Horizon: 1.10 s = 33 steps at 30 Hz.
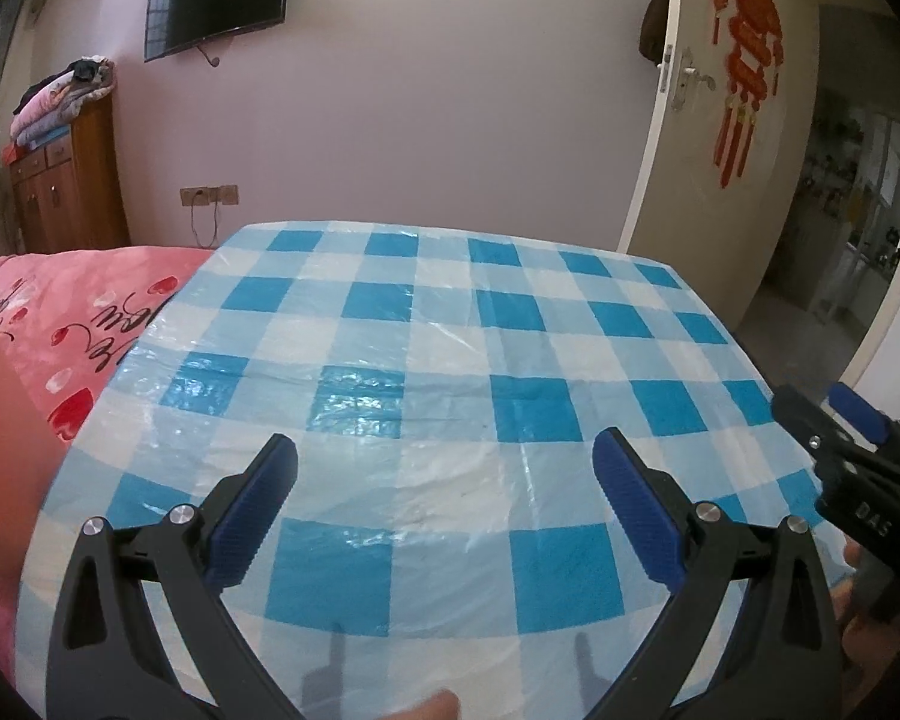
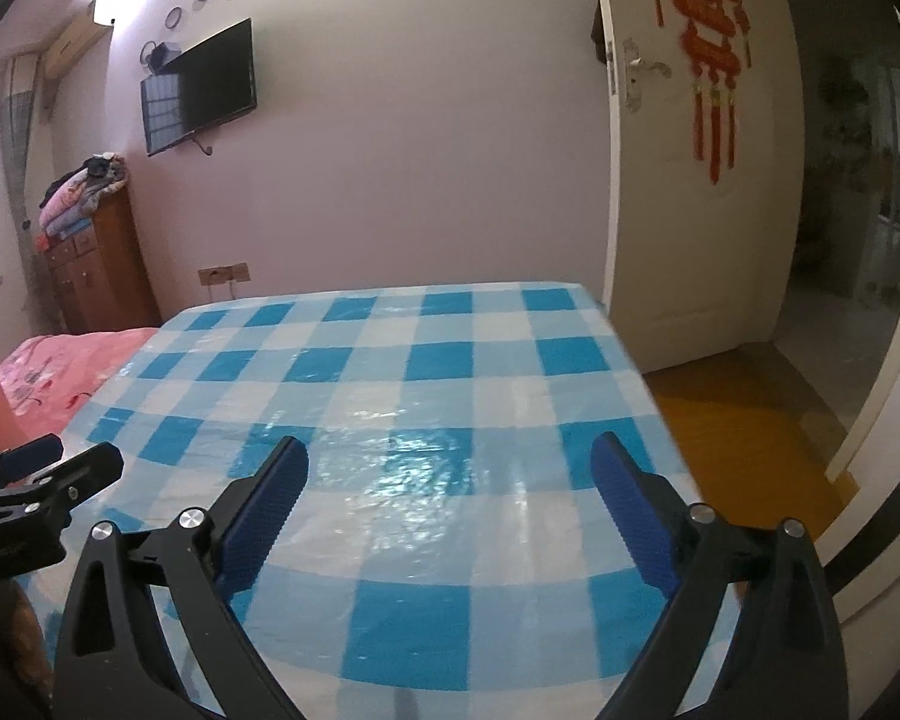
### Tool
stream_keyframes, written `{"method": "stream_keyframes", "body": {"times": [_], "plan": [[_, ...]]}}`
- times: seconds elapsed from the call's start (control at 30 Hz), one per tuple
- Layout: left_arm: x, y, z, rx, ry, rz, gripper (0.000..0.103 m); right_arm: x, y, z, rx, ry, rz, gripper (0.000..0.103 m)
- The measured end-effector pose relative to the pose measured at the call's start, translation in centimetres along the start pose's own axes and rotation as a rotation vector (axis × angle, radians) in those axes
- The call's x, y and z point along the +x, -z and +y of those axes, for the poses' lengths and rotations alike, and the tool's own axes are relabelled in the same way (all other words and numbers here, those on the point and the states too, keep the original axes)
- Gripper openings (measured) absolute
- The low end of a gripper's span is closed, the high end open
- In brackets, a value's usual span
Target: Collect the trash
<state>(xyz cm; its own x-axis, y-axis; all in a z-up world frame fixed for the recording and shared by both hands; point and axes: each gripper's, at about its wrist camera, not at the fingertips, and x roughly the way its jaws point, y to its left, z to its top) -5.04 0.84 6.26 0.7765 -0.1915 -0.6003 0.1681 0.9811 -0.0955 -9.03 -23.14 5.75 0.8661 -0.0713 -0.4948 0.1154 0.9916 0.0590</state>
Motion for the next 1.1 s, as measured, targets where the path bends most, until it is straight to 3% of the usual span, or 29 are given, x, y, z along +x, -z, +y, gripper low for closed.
{"method": "stream_keyframes", "body": {"times": [0.53,1.1], "plan": [[0.5,-1.6,-2.6,0.030,-0.125,-0.086,0.099,-1.2,-0.4,-0.7,-0.001,0.023,-0.055,0.094],[0.5,-1.3,-3.1,0.035,-0.149,-0.081,0.099,-1.2,-0.4,-0.8,0.009,-0.013,-0.042,0.094]]}}
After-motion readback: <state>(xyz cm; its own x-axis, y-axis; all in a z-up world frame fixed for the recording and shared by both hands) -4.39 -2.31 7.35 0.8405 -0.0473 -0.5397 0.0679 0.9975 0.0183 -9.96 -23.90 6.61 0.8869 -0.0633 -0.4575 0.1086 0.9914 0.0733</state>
